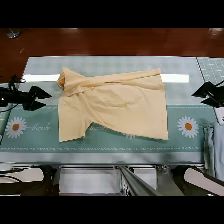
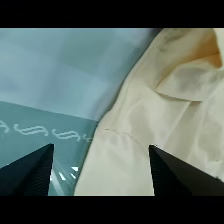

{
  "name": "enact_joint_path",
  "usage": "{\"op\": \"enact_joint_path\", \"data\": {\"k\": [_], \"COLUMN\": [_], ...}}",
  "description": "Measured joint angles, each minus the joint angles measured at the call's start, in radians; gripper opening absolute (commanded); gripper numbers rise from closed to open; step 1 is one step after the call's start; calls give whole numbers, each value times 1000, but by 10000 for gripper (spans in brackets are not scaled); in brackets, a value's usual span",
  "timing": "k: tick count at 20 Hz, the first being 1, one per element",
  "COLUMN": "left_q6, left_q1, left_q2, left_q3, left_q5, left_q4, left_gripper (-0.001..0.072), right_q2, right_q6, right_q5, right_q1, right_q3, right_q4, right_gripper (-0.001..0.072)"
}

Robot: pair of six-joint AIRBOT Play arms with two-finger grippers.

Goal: Fold the shirts.

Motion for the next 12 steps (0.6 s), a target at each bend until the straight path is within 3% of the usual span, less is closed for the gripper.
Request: {"op": "enact_joint_path", "data": {"k": [5, 12], "left_q6": [71, 105], "left_q1": [-34, -136], "left_q2": [-45, -82], "left_q3": [-63, -64], "left_q5": [56, 80], "left_q4": [-130, -180], "left_gripper": [701, 684], "right_q2": [124, 164], "right_q6": [-42, -55], "right_q5": [-6, 28], "right_q1": [-5, -6], "right_q3": [-123, -151], "right_q4": [89, 115], "right_gripper": [620, 615]}}
